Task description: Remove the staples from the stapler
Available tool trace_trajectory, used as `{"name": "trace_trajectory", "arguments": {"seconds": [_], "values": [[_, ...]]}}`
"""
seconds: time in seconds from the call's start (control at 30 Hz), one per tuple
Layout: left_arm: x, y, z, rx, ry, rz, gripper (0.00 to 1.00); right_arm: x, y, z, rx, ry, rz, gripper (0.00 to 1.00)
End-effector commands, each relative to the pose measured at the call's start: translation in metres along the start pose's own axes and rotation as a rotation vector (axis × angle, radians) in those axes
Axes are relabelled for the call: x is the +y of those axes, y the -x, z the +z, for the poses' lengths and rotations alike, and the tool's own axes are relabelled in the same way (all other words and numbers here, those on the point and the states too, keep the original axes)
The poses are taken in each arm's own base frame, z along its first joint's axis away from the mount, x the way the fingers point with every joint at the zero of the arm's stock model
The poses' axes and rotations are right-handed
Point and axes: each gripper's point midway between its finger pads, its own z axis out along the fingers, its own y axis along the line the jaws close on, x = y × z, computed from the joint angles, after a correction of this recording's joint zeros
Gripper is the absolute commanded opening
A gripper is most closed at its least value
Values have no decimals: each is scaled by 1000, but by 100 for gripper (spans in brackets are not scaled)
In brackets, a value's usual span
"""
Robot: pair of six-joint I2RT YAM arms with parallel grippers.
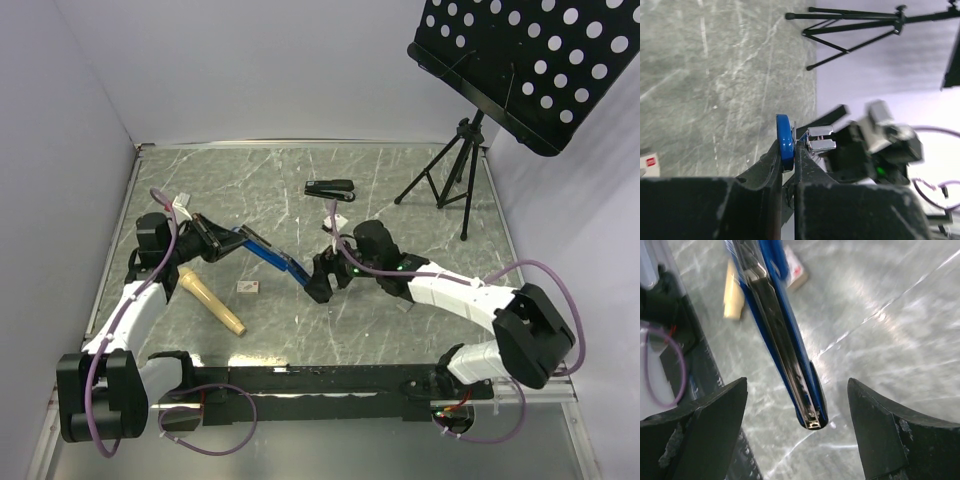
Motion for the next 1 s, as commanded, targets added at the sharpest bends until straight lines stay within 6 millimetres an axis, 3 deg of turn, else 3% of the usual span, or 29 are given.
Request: {"name": "trace_trajectory", "arguments": {"seconds": [0.0, 0.17, 0.23, 0.27, 0.33, 0.63, 0.9, 0.97], "values": [[-6, 11, 0, -32, 21, -19, 1, -8, 55, -5, -146, -213, -177, 89], [-13, 15, -1, -63, 5, -69, 1, -6, 65, 10, -148, -334, -430, 91], [-15, 16, -2, -70, 20, -83, 1, -17, 77, 7, -162, -458, -501, 91], [-14, 18, -3, -84, 33, -82, 1, -11, 77, 13, -156, -473, -536, 92], [-15, 18, -4, -92, 45, -78, 1, -19, 87, 12, -168, -573, -592, 93], [-20, 12, -8, -97, 12, -106, 1, 2, 85, 51, -131, -596, -756, 94], [-16, 8, -10, -88, 32, -97, 1, 4, 93, 65, -143, -658, -817, 91], [-14, 6, -10, -78, 38, -96, 1, 5, 93, 68, -144, -654, -834, 86]]}}
